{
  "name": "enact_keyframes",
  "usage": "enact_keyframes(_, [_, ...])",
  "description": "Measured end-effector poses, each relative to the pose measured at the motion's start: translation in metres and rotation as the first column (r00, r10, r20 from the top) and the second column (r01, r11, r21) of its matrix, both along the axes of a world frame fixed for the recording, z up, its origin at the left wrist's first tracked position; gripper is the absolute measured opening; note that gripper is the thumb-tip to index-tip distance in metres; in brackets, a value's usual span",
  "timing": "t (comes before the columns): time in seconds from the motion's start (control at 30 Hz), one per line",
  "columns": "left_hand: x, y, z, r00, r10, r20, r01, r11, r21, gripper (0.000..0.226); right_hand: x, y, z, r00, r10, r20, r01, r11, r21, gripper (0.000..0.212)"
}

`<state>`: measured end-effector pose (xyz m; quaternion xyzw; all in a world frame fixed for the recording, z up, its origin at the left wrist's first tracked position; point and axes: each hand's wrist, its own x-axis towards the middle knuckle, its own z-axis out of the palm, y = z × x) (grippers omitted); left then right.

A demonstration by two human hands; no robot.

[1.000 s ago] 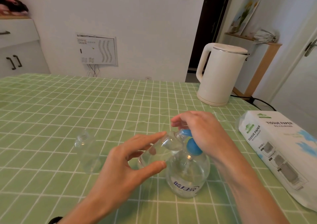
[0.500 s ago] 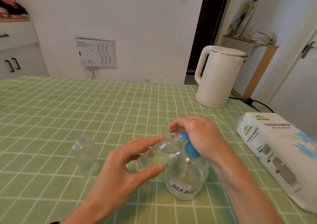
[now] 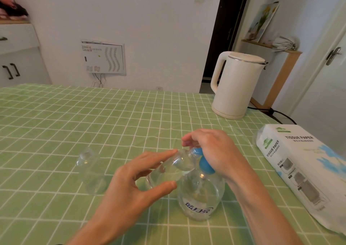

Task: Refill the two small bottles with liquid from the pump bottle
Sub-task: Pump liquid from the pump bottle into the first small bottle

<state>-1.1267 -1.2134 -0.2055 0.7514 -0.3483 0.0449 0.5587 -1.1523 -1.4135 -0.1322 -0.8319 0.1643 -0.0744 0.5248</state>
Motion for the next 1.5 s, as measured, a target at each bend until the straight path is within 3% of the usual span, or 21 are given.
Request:
enact_keyframes(0.57, [0.0009, -0.0007, -0.0007, 1.0, -0.008, -0.019, 0.008, 1.0, -0.015, 0.056, 0.0008, -0.0005, 0.0018, 1.0, -0.008, -0.001, 0.008, 0.999, 0.041, 0.031])
enact_keyframes(1.5, [0.0024, -0.0014, -0.002, 0.999, -0.011, -0.032, 0.009, 0.999, -0.046, 0.056, 0.0017, -0.0022, 0.0044, 1.0, -0.015, 0.026, 0.016, 1.0, -0.024, 0.033])
